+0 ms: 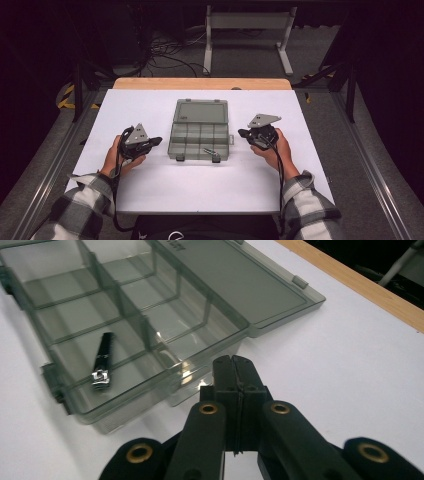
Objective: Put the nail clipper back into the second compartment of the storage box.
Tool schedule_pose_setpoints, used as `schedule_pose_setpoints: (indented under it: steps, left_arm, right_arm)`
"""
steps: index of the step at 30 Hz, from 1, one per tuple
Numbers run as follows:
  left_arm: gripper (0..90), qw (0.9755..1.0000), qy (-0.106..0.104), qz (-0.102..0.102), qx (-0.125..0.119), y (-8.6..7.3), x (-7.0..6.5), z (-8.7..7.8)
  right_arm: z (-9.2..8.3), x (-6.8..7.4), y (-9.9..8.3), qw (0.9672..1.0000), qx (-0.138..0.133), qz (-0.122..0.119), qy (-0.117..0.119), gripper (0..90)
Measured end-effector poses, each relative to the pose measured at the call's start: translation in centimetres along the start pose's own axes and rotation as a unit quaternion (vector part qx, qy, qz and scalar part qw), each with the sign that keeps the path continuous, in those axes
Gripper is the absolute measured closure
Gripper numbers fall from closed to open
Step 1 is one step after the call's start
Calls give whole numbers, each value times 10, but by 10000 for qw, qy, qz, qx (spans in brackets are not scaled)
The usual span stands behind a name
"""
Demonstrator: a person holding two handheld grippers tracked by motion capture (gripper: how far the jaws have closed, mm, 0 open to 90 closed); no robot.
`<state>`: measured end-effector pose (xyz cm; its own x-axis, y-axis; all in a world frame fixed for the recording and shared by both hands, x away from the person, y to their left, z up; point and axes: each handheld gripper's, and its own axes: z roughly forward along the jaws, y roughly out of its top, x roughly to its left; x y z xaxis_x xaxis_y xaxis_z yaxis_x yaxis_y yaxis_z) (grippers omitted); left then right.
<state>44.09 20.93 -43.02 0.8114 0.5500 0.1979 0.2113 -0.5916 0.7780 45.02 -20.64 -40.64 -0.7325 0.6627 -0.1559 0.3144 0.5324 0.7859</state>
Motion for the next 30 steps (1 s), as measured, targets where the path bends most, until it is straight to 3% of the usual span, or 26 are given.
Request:
schedule_pose_setpoints:
  steps: [3,8,11,14,22,30]
  left_arm:
    - [900,10000,34,-75,-9,12,10,7]
    - [900,9999,87,-22,62,27,21,16]
    - [900,9999,84,-76,98,35,28,24]
    - [900,9997,120,-138,130,42,37,32]
    - [900,9990,167,-268,308,50,58,53]
    - [900,9965,215,-382,715,46,77,83]
  right_arm:
    - [6,-7,6,9999,115,6,-54,900]
    - [15,-18,16,9997,216,42,-85,900]
    - [21,-29,25,9994,295,167,102,900]
    - [26,-36,34,9992,391,129,2,900]
    - [52,-49,47,9981,590,124,-127,900]
    - [86,-57,47,9937,1089,30,-258,900]
